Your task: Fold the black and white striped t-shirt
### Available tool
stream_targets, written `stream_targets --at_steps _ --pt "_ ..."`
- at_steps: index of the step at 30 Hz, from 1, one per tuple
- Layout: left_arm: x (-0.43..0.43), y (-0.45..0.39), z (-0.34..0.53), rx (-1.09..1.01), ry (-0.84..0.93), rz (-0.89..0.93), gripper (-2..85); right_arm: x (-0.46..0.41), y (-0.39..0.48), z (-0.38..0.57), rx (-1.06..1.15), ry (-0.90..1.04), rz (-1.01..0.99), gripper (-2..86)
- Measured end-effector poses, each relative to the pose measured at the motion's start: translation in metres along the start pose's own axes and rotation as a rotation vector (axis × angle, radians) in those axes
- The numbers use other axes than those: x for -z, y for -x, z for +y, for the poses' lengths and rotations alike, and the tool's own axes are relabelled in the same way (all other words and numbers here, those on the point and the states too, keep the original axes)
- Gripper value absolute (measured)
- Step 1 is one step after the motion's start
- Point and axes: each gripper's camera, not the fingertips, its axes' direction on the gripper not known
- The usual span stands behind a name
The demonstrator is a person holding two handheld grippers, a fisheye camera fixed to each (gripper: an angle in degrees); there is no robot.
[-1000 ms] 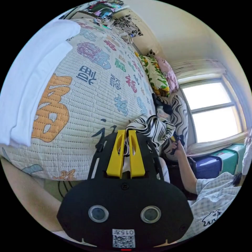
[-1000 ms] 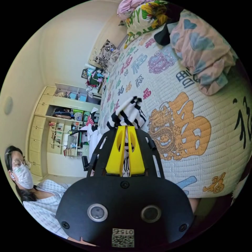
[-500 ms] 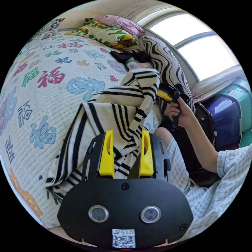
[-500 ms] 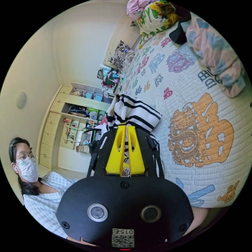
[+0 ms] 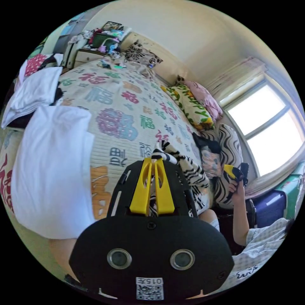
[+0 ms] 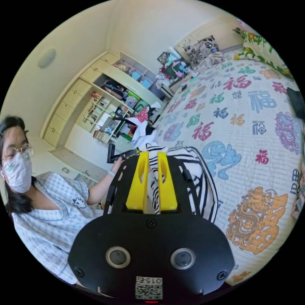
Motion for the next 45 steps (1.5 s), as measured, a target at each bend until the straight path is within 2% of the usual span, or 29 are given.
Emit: stream_targets --at_steps 3,6,8,10,14,16,18,20,21,23,25,27,29,31,36,39,43,45 --pt "0.014 0.016 0.022 0.066 0.022 -0.129 -0.6 -0.037 0.0 0.027 -0.049 0.122 0.115 9.1" --pt "0.014 0.02 0.045 0.116 0.084 -0.12 0.3 -0.076 -0.008 0.068 -0.127 0.256 0.252 13.8" --pt "0.014 0.013 0.056 0.107 0.105 -0.114 2.0 -0.1 -0.011 0.09 -0.148 0.341 0.265 15.2" --pt "0.02 -0.012 0.066 0.042 0.091 -0.173 6.0 -0.121 -0.008 0.104 -0.131 0.381 0.315 14.5" --pt "0.035 -0.073 0.075 -0.142 0.001 -0.279 8.3 -0.152 0.003 0.108 -0.09 0.424 0.46 2.3" --pt "0.052 -0.118 0.08 -0.282 -0.129 -0.288 7.9 -0.157 0.015 0.099 -0.046 0.418 0.443 1.4" --pt "0.059 -0.148 0.081 -0.386 -0.184 -0.243 7.2 -0.159 0.035 0.082 0.033 0.368 0.405 0.8" --pt "0.049 -0.178 0.077 -0.511 -0.116 -0.115 7.6 -0.161 0.05 0.067 0.078 0.315 0.346 0.6" --pt "0.034 -0.197 0.074 -0.583 -0.029 -0.041 9.7 -0.164 0.058 0.057 0.101 0.281 0.295 0.5" --pt "0.007 -0.224 0.071 -0.67 0.047 -0.063 11.8 -0.176 0.069 0.04 0.134 0.256 0.225 0.5" --pt "-0.016 -0.246 0.061 -0.717 -0.009 -0.168 12.2 -0.192 0.082 0.027 0.173 0.253 0.188 0.5" --pt "-0.03 -0.253 0.048 -0.715 -0.004 -0.159 8.9 -0.211 0.096 0.018 0.203 0.251 0.127 0.8" --pt "-0.036 -0.253 0.032 -0.684 0.033 -0.118 2.8 -0.223 0.102 0.02 0.193 0.252 0.15 1.3" --pt "-0.031 -0.246 0.013 -0.597 0.062 0.009 1.4 -0.223 0.107 0.033 0.202 0.2 0.198 2.1" --pt "-0.007 -0.25 -0.007 -0.48 0.049 0.137 0.4 -0.219 0.117 0.137 0.115 0.04 0.22 6.5" --pt "0.005 -0.255 -0.013 -0.432 0.059 0.223 0.1 -0.267 0.134 0.194 0.078 0.116 0.283 12.2" --pt "0.016 -0.266 -0.011 -0.409 0.063 0.222 -0.2 -0.334 0.163 0.215 0.134 0.173 0.359 13.4" --pt "0.022 -0.267 -0.009 -0.384 0.067 0.24 -0.2 -0.368 0.177 0.217 0.188 0.184 0.524 13.4"
